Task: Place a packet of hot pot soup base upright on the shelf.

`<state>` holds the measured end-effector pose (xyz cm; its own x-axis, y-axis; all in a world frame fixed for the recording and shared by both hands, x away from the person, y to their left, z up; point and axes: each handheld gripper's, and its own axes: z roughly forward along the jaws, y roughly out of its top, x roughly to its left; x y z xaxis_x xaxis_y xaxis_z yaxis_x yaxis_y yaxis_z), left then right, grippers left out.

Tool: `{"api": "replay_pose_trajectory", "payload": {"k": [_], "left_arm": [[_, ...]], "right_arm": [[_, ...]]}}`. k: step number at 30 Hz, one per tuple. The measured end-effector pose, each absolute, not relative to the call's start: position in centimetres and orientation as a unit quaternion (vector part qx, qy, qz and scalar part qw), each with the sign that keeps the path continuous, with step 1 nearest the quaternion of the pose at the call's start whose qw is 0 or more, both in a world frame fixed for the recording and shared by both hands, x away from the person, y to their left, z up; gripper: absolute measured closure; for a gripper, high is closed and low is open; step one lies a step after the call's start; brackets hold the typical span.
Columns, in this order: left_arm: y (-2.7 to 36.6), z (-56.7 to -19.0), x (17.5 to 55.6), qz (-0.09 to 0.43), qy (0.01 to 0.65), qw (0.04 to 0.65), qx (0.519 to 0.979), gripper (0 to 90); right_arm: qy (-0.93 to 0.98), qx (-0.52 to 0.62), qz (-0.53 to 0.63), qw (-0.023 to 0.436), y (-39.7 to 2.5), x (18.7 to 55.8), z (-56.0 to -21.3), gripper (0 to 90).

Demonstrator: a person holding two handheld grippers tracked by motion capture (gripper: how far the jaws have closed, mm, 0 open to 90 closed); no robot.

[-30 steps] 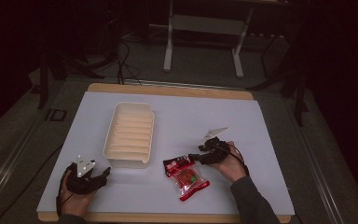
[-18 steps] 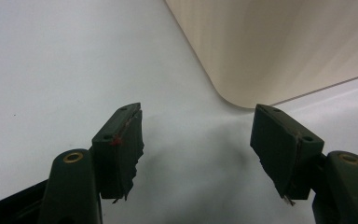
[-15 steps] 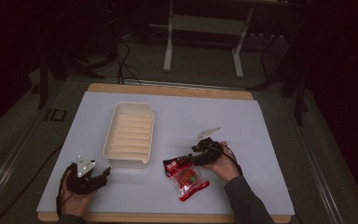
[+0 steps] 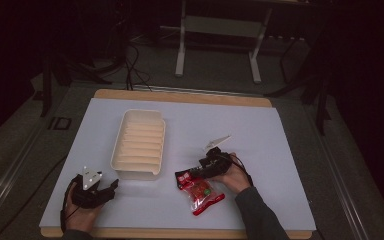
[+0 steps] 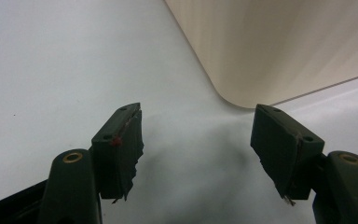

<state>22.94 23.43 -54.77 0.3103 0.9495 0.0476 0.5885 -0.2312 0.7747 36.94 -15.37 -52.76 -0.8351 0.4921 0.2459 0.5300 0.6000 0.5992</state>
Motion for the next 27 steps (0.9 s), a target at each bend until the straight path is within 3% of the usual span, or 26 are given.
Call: {"api": "replay_pose_trajectory", "payload": {"k": [4,13,19,27], "left_arm": [[23.4,-54.8,22.9,0.270,0.522,0.334,0.737,34.1],[23.4,-54.8,23.0,0.270,0.522,0.333,0.738,34.1],[23.4,-54.8,22.9,0.270,0.522,0.335,0.737,34.1],[23.4,-54.8,22.9,0.271,0.521,0.335,0.737,34.1]], "right_arm": [[-0.898,-0.284,-0.335,0.025,-15.4,36.7,-52.8,41.3],[-0.906,-0.276,-0.319,0.024,-15.7,36.1,-52.5,59.5],[-0.912,-0.262,-0.316,0.022,-15.7,35.7,-52.3,82.0],[-0.912,-0.254,-0.322,0.019,-16.0,35.5,-51.8,86.6]]}}
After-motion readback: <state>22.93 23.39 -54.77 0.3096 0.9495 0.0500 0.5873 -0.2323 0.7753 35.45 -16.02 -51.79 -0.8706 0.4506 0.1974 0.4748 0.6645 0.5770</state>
